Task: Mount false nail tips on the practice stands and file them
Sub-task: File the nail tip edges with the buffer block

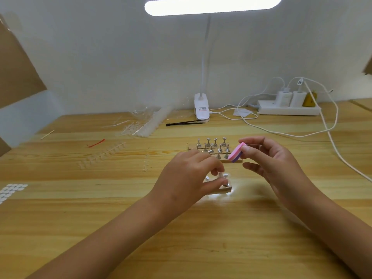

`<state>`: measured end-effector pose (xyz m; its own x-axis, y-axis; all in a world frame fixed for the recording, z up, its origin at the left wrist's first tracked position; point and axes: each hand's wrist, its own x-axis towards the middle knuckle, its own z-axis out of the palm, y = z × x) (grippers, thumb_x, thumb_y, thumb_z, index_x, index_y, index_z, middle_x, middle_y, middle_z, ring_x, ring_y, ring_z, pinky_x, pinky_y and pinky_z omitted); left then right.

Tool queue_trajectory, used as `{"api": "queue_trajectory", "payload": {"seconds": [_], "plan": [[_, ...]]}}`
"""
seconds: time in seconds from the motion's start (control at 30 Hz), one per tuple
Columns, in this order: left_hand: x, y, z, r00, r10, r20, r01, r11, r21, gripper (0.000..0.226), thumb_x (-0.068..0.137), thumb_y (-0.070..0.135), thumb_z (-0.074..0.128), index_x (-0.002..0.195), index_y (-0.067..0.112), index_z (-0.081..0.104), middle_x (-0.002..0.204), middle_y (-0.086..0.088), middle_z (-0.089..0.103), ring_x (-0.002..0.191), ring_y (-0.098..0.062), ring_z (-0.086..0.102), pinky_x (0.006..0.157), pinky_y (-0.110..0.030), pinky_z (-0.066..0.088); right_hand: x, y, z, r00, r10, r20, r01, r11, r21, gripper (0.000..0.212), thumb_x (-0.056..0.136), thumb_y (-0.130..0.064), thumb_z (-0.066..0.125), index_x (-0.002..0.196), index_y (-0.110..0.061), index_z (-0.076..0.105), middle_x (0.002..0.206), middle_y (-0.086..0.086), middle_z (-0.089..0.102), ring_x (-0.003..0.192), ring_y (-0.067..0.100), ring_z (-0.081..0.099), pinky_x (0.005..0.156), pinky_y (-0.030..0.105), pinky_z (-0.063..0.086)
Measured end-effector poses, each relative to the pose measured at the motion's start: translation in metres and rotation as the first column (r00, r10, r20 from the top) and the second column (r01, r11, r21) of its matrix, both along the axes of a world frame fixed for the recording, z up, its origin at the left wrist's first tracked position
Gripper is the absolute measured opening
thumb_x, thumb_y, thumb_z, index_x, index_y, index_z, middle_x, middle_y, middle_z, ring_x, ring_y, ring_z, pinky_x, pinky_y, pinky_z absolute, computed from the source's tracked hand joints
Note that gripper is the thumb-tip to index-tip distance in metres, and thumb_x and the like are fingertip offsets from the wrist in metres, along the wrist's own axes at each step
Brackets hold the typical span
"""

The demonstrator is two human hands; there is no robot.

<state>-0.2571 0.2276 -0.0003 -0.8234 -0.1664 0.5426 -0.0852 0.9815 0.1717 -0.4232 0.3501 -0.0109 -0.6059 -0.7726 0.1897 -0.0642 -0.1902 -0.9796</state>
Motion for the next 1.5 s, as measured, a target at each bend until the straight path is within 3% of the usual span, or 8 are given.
{"api": "queue_trajectory", "payload": {"seconds": [0.23,0.37,0.67,0.83,1.07,1.2,1.33,1.5], "plan": [[0.003,-0.006,-0.004,1.0,0.022,-0.012,-0.021,0.998,0.054,0.027,0.086,0.044,0.065,0.088,0.018,0.07,0.082,0.01,0.067,0.078,-0.012,0.06,0.075,-0.034,0.049,-0.002,0.0,-0.001,1.0,-0.005,0.002,0.005,1.0,-0.002,0.014,0.083,-0.028,0.069,0.097,-0.031,0.073,0.099,-0.001,0.073,0.095,0.014,0.069,0.071,0.02,0.054],[0.007,-0.01,-0.006,0.998,0.055,-0.01,-0.052,0.979,0.198,0.022,0.085,0.043,0.07,0.09,0.022,0.071,0.084,0.015,0.066,0.082,-0.001,0.056,0.082,-0.025,0.043,-0.002,0.0,0.0,1.0,-0.01,0.011,0.01,1.0,0.001,0.018,0.081,-0.03,0.069,0.099,-0.029,0.072,0.099,-0.002,0.073,0.095,0.014,0.069,0.071,0.021,0.055],[-0.002,-0.012,-0.009,0.997,0.072,0.011,-0.072,0.948,0.309,0.028,0.077,0.052,0.068,0.088,0.027,0.072,0.107,0.013,0.062,0.112,-0.008,0.047,0.096,-0.029,0.04,-0.001,-0.001,-0.001,1.0,0.0,-0.004,0.0,1.0,0.004,0.014,0.083,-0.031,0.069,0.096,-0.033,0.073,0.099,-0.003,0.073,0.097,0.015,0.069,0.074,0.025,0.054],[-0.007,-0.015,-0.017,0.994,0.098,0.047,-0.108,0.933,0.345,0.029,0.076,0.053,0.068,0.089,0.027,0.073,0.111,0.016,0.061,0.114,-0.006,0.041,0.099,-0.032,0.038,-0.002,0.0,0.0,1.0,-0.008,-0.003,0.008,1.0,0.007,0.014,0.085,-0.027,0.069,0.099,-0.029,0.072,0.1,0.0,0.073,0.098,0.018,0.069,0.074,0.025,0.055],[-0.011,-0.014,-0.02,0.991,0.112,0.067,-0.128,0.938,0.324,0.042,0.074,0.064,0.058,0.093,0.029,0.073,0.11,0.018,0.06,0.116,-0.009,0.044,0.102,-0.043,0.04,0.0,-0.001,0.0,1.0,-0.002,0.0,0.002,1.0,0.006,0.014,0.085,-0.026,0.069,0.099,-0.029,0.072,0.101,0.001,0.072,0.098,0.019,0.069,0.074,0.025,0.055],[-0.011,-0.009,-0.019,0.979,0.112,0.168,-0.156,0.948,0.278,0.061,0.068,0.075,0.056,0.114,0.035,0.066,0.127,0.017,0.053,0.127,-0.01,0.035,0.107,-0.043,0.035,0.001,-0.001,0.001,1.0,0.007,0.002,-0.007,1.0,0.003,0.018,0.08,-0.033,0.07,0.097,-0.031,0.073,0.099,-0.001,0.072,0.099,0.019,0.069,0.072,0.024,0.054],[-0.015,-0.003,-0.023,0.982,0.113,0.154,-0.134,0.982,0.136,0.042,0.079,0.06,0.067,0.11,0.033,0.068,0.136,0.015,0.048,0.135,-0.013,0.024,0.11,-0.042,0.022,0.001,-0.001,0.001,1.0,0.012,0.006,-0.012,1.0,0.007,0.017,0.081,-0.033,0.071,0.097,-0.033,0.073,0.101,0.001,0.072,0.099,0.019,0.069,0.072,0.022,0.054],[-0.02,0.004,-0.03,0.994,0.112,0.014,-0.112,0.993,-0.035,0.024,0.079,0.039,0.078,0.092,0.02,0.072,0.125,0.001,0.062,0.129,-0.029,0.045,0.104,-0.057,0.033,0.002,-0.002,0.002,0.999,0.013,0.037,-0.013,1.0,0.017,0.019,0.077,-0.036,0.072,0.096,-0.032,0.073,0.098,0.0,0.072,0.094,0.015,0.068,0.07,0.022,0.053]]}}
